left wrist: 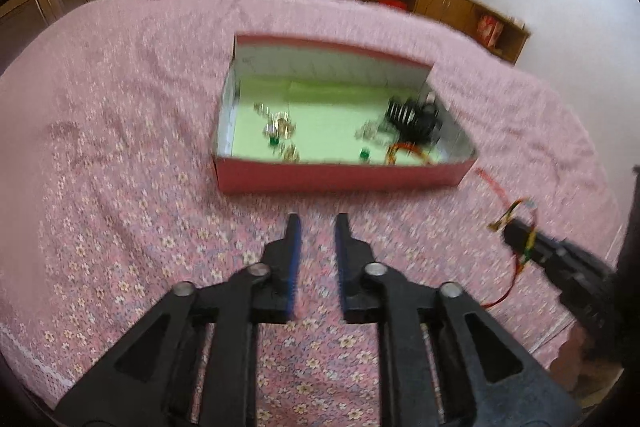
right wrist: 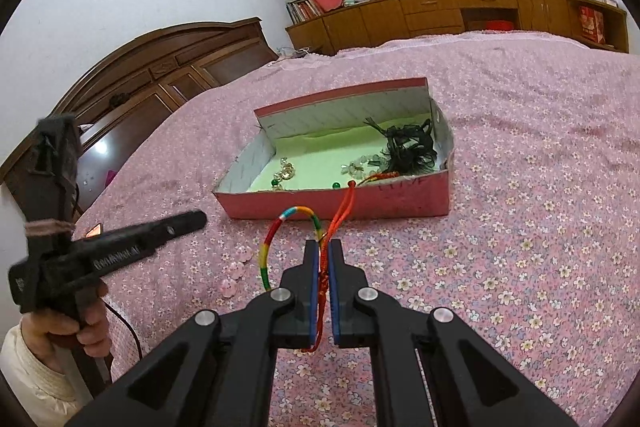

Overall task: Organize jewelry
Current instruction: 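Lift both held bracelets and carry them toward the box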

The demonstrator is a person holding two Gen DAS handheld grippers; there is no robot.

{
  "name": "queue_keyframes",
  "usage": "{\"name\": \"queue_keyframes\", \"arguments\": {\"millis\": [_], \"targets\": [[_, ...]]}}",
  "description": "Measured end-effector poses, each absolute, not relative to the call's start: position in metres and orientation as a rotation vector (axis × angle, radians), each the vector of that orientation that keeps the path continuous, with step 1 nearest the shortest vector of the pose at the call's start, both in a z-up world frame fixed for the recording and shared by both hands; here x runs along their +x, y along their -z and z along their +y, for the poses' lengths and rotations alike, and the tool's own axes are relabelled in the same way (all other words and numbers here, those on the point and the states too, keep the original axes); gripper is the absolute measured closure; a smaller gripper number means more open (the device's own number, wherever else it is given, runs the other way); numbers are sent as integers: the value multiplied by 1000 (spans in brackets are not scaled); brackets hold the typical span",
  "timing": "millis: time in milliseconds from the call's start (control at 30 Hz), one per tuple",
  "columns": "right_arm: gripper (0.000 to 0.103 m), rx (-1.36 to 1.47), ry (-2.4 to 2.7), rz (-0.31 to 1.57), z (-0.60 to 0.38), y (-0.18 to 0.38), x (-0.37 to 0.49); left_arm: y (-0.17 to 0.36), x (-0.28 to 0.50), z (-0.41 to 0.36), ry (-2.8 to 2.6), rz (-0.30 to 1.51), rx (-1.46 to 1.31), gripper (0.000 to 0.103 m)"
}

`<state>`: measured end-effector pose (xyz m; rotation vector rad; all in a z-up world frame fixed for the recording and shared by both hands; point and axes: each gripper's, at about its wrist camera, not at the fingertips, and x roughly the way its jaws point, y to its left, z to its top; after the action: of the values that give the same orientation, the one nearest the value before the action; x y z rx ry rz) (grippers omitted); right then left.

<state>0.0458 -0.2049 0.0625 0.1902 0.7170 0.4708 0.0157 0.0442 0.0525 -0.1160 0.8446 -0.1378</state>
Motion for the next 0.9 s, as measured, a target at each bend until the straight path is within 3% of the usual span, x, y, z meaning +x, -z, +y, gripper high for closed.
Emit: {"name": "queue_keyframes", "arguments": {"millis": [33,267,500,567,633,900], "targets": [[97,191,-470,719,-205,-62,46,-47,18,43,131,866,-107,83],[97,194,-470,734,-205,-57,48,-6,29,48,65,999,-111,82],[97,197,-473,745,-205,-52,51,5,31,51,72,998,-125,83],[97,201,-472,747,-207,-51,52,7,30,49,74,997,-120,86],[97,202,-469,750,-208,-50,54,9,31,48,84,992,-115,98],[97,185,-464,745,-205,-55,61,-5,27,47,135,939,-141,99]]}}
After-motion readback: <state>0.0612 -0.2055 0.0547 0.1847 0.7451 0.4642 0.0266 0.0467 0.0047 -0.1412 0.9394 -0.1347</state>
